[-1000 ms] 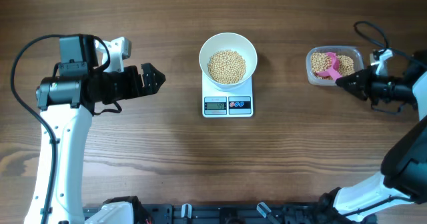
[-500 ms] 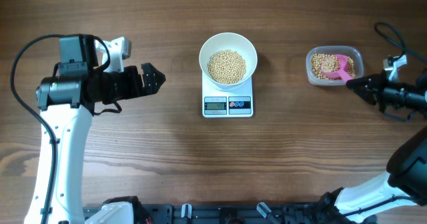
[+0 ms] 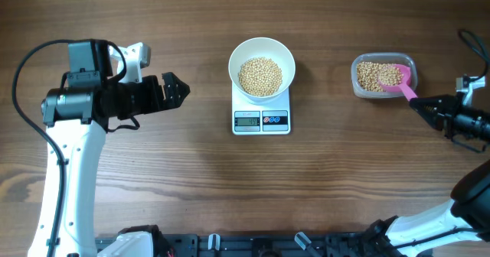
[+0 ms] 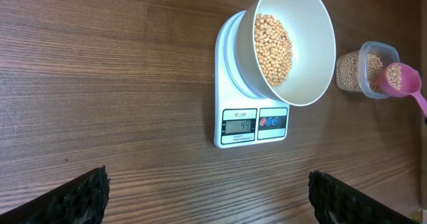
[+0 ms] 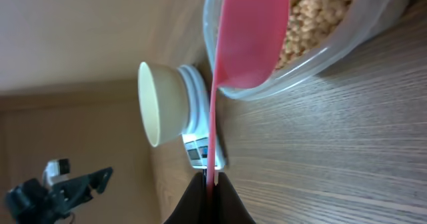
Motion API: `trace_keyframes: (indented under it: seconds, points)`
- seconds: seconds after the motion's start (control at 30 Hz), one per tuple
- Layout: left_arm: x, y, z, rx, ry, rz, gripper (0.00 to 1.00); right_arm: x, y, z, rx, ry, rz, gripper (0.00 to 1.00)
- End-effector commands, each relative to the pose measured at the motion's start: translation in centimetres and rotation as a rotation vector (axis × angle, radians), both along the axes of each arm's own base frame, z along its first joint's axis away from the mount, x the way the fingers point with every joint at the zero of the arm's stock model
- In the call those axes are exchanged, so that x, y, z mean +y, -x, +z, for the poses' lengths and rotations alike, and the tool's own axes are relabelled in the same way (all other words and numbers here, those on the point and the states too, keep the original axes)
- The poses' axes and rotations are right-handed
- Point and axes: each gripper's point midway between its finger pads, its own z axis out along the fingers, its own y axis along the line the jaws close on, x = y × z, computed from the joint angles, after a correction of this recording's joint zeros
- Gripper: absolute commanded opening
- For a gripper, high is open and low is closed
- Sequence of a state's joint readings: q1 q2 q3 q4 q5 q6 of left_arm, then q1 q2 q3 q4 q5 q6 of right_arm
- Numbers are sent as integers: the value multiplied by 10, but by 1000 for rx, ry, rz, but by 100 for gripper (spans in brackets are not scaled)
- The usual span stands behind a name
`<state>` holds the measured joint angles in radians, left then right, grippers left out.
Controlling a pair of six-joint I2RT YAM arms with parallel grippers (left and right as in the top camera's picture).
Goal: Scoop item into bowl and weigh 150g on scale
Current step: 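Dip the scoop into the soybean tub and lift it filled, then carry the filled scoop with the right gripper over the bowl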
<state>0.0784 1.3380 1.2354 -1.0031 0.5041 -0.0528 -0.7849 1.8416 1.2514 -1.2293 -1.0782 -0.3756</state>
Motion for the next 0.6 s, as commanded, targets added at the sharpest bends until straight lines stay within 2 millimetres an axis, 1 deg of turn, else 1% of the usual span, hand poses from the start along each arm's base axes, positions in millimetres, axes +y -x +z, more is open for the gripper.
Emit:
trace_keyframes:
  seconds: [0.0,0.17,0.33,0.43,0.57]
  points:
    - [-3,-2,9,-31,6,-27,100,8,-5,17,-132,-73,13,4]
    - [-3,-2,9,-31,6,-27,100,12,-5,24,-147,-112,4,4]
    - [-3,-2,9,-31,6,-27,100,16,-5,25,-144,-122,12,4]
    - [-3,-2,9,-31,6,-27,100,32,-6,27,-123,-145,54,4]
    - [-3,-2,9,-31,6,-27,100,73,-10,29,-116,-157,182,4]
